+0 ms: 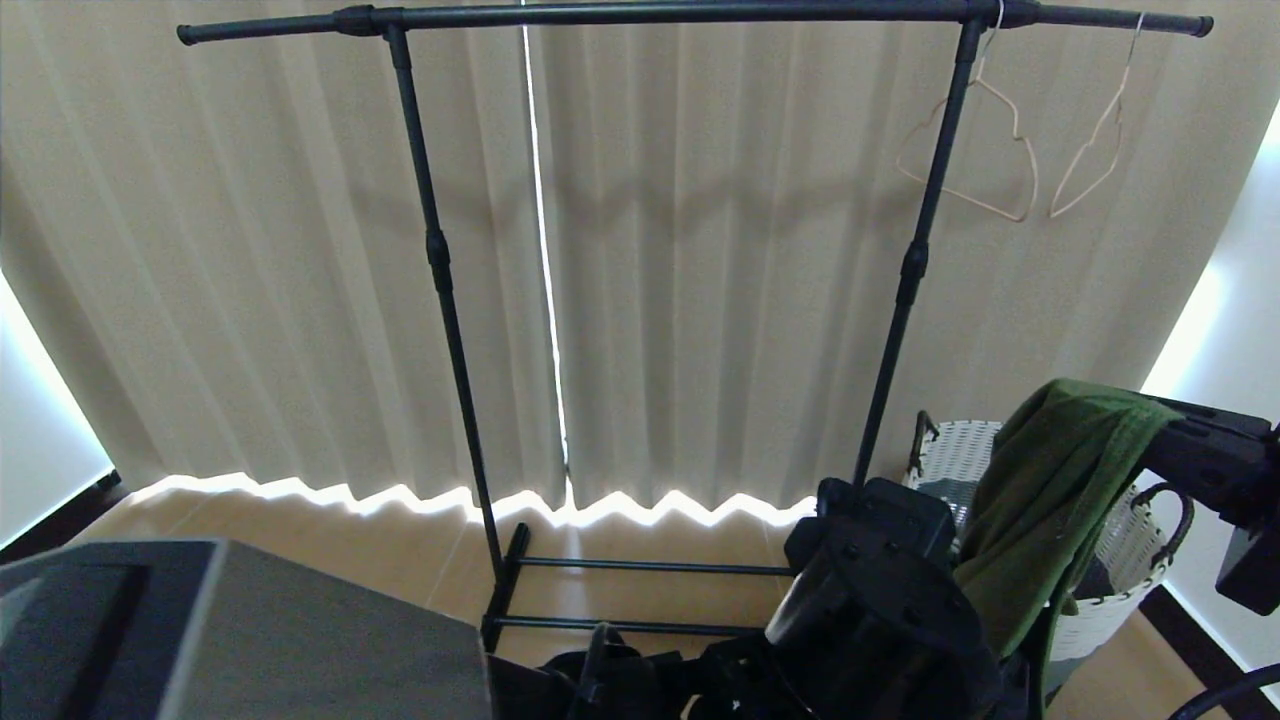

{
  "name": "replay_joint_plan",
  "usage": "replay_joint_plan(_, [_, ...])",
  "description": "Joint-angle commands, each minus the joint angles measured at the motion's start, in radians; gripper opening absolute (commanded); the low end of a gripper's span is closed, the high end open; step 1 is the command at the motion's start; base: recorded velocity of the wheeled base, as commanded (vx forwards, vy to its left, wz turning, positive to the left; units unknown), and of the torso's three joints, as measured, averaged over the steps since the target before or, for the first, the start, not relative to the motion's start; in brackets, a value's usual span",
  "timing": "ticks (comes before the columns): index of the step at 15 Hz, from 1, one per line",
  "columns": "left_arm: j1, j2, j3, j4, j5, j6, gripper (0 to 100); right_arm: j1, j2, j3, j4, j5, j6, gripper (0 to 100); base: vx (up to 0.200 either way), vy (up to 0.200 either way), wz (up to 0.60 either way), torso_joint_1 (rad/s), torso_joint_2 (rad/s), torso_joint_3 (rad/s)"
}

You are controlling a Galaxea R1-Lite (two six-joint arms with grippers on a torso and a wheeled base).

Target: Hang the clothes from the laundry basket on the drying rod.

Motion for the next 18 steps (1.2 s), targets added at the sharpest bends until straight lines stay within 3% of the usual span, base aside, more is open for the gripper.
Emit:
replay_joint_plan(1, [0.002, 0.075, -0.051, 0.020, 0.016, -0.002, 100, 0.000, -0.019, 0.003, 0.001, 0.001, 0.000, 0, 0.000, 0.000, 0.00, 0.000, 0.00, 0.000])
replay_joint_plan(4, [0.005, 0.077, -0.049, 0.086, 0.068, -0.002, 100, -0.001, -0.023, 0.001, 0.003, 0.001, 0.000, 0, 0.000, 0.000, 0.00, 0.000, 0.00, 0.000])
replay_joint_plan(8, [0.005, 0.052, -0.028, 0.109, 0.077, -0.002, 100, 0.000, -0.023, 0.001, 0.003, 0.001, 0.000, 0, 0.000, 0.000, 0.00, 0.000, 0.00, 0.000])
replay_joint_plan(9, [0.005, 0.048, -0.025, 0.109, 0.077, 0.000, 0, 0.000, -0.023, 0.001, 0.003, 0.001, 0.000, 0, 0.000, 0.000, 0.00, 0.000, 0.00, 0.000])
replay_joint_plan(13, [-0.021, -0.146, 0.150, 0.098, 0.114, 0.004, 0, 0.000, -0.013, 0.000, 0.004, 0.002, 0.000, 0, 0.000, 0.000, 0.00, 0.000, 0.00, 0.000])
replay_joint_plan(15, [-0.023, -0.334, 0.296, 0.101, 0.108, 0.014, 0, 0.000, 0.004, -0.008, 0.003, 0.002, 0.000, 0, 0.000, 0.000, 0.00, 0.000, 0.00, 0.000])
replay_joint_plan(18, [0.002, -0.587, 0.392, 0.141, 0.102, 0.074, 0, 0.025, 0.047, -0.043, -0.007, 0.010, 0.000, 0, 0.000, 0.000, 0.00, 0.000, 0.00, 0.000])
